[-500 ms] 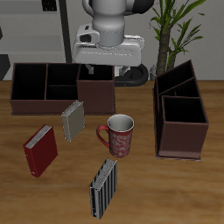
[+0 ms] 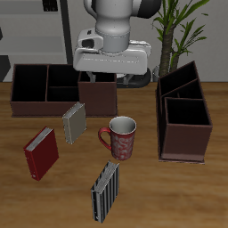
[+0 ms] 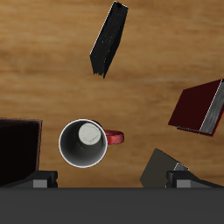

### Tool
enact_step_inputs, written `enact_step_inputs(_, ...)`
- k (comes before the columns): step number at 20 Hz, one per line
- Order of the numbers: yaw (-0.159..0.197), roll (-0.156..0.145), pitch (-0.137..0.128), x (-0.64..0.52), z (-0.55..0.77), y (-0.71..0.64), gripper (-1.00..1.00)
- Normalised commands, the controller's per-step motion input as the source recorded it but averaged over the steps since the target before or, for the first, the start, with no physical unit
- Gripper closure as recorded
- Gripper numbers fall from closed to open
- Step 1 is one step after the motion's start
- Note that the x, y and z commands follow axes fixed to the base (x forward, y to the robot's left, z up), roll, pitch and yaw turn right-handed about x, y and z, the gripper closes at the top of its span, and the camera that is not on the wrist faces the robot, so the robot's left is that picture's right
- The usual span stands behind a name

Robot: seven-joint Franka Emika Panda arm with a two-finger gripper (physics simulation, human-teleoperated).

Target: Place the striped book into the back desk caddy's right compartment

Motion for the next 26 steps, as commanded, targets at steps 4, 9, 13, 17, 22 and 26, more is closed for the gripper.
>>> enact_step_inputs(4, -0.003, -0.006, -0.012, 0.51, -0.03, 0.05, -1.0)
enact_step_inputs(9, 0.005, -0.01, 0.006, 0.46, -0.16, -0.01, -1.0)
enact_step_inputs(13, -0.046, 0.0, 0.016, 0.53, -0.16, 0.05, -1.0)
enact_step_inputs(17, -0.012, 0.07, -0.003, 0.35, -0.06, 0.24, -1.0)
enact_step_inputs(22, 0.032, 0.039, -0.02, 0.34, -0.02, 0.12, -1.0)
enact_step_inputs(26, 0.004, 0.003, -0.02, 0.28, 0.03, -0.07, -1.0)
